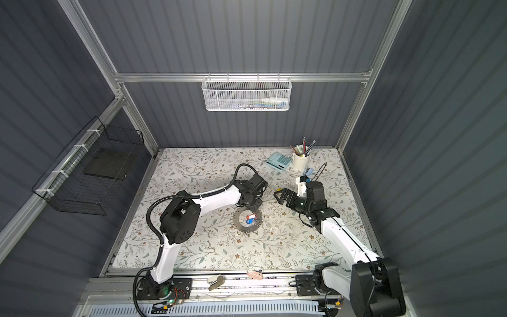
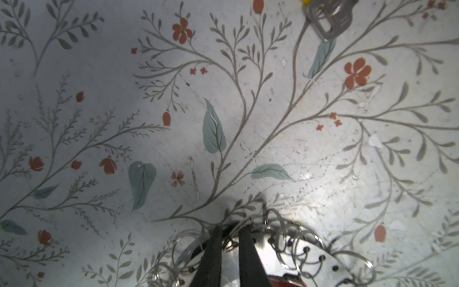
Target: Put the keys on the keyring
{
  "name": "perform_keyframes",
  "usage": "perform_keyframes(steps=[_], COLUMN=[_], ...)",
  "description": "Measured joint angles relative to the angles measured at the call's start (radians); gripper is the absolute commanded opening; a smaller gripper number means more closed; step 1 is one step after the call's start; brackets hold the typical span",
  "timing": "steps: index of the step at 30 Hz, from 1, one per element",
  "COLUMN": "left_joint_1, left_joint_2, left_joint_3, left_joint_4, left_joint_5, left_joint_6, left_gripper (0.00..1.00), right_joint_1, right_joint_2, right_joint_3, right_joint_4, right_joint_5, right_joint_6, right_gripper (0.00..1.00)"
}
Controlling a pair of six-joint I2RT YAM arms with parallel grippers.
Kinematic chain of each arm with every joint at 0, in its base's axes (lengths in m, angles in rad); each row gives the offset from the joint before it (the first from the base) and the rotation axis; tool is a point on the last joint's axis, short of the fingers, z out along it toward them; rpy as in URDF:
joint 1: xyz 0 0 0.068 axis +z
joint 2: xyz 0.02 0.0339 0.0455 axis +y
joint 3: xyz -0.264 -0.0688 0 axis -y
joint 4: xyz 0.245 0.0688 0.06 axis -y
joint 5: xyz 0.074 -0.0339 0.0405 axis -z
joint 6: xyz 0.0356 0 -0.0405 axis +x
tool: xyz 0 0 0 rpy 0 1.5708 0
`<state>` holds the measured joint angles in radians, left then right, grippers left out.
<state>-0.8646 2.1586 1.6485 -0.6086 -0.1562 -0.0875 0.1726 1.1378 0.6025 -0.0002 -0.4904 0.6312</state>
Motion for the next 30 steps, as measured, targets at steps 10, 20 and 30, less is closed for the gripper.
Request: perform_keyframes(steps=[10, 20, 30], left_joint_1=[-0.001, -0.001, 0.003], left_joint_2=[0.0, -0.034, -0.314], left_joint_3=[0.002, -0.037, -0.164], left_joint_4=[0.003, 0.02, 0.074], left_joint_5=[0.026, 0.079, 0.106], left_joint_6=[-0.03, -0.09, -0.104], left_gripper=[0.0, 0.0, 0.0], right_joint_1=[0.0, 0.0, -0.001], right_joint_2=[0.0, 0.0, 0.002], right_joint_3=[0.0, 0.016, 0.129], right_joint_4=[0.0, -0.005, 0.007], right_joint_5=[0.0, 0.006, 0.003], right_joint_6=[0.0, -0.004, -0.006], right_gripper=[0.99, 0.99, 0.99])
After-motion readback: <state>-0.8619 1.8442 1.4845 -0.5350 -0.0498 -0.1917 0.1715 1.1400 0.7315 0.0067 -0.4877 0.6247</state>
